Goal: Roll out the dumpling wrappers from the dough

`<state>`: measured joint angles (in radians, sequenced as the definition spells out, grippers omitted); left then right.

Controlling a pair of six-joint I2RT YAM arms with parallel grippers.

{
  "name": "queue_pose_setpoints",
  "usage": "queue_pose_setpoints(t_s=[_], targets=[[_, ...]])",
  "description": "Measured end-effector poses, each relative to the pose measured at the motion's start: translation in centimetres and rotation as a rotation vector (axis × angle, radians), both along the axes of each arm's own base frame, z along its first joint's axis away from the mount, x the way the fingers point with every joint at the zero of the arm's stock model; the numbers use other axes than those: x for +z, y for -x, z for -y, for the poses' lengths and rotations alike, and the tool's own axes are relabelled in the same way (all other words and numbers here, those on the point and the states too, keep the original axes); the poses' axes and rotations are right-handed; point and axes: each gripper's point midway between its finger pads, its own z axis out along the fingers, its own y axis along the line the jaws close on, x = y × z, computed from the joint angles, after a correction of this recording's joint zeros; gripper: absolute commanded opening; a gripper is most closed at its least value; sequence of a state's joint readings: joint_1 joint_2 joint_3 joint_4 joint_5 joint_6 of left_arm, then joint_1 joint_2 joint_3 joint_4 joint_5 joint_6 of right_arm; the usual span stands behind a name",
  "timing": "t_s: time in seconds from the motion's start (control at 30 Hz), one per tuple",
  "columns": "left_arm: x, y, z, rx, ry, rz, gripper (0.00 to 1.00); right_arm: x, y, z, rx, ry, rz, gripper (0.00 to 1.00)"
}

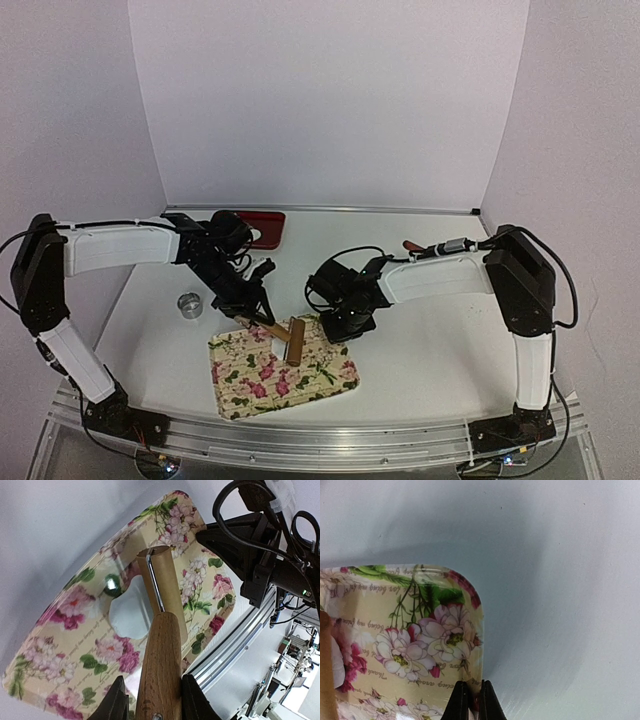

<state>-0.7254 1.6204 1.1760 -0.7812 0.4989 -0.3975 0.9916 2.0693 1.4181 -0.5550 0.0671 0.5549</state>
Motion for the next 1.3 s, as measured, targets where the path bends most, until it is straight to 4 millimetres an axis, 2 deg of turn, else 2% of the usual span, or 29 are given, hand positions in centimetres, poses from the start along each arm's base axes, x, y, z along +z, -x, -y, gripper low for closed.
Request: queue_pose_setpoints(t_s=[0.17,0.3,0.53,0.8,1.3], targets=[[2.3,1.0,-1.5,0.046,-0.021,-0.007,0.00,0.1,0.0,0.1,0.001,0.009,-0.003,0.00],[2.9,1.4,-2.2,0.071,-0.041,-0.014,0.00,0.3,-0.1,0.1,0.004,0.011,0.001,0.00],[2.5,1.4,-2.4,0.082,-0.059,-0.028,0.00,0.4,-0.1,0.1,0.006,0.014,0.005,0.00],[0.7,0.9,-1.8,0.073,-0.087,-0.058,0.00,0.3,-0.2,0.2,0.005,0.020,0.007,0.00],[0.0,0.3,-1.0,0.041,-0.055,-0.057,0.00,0.1,0.1,1.2,-0.002,0.056,-0.008,0.00]])
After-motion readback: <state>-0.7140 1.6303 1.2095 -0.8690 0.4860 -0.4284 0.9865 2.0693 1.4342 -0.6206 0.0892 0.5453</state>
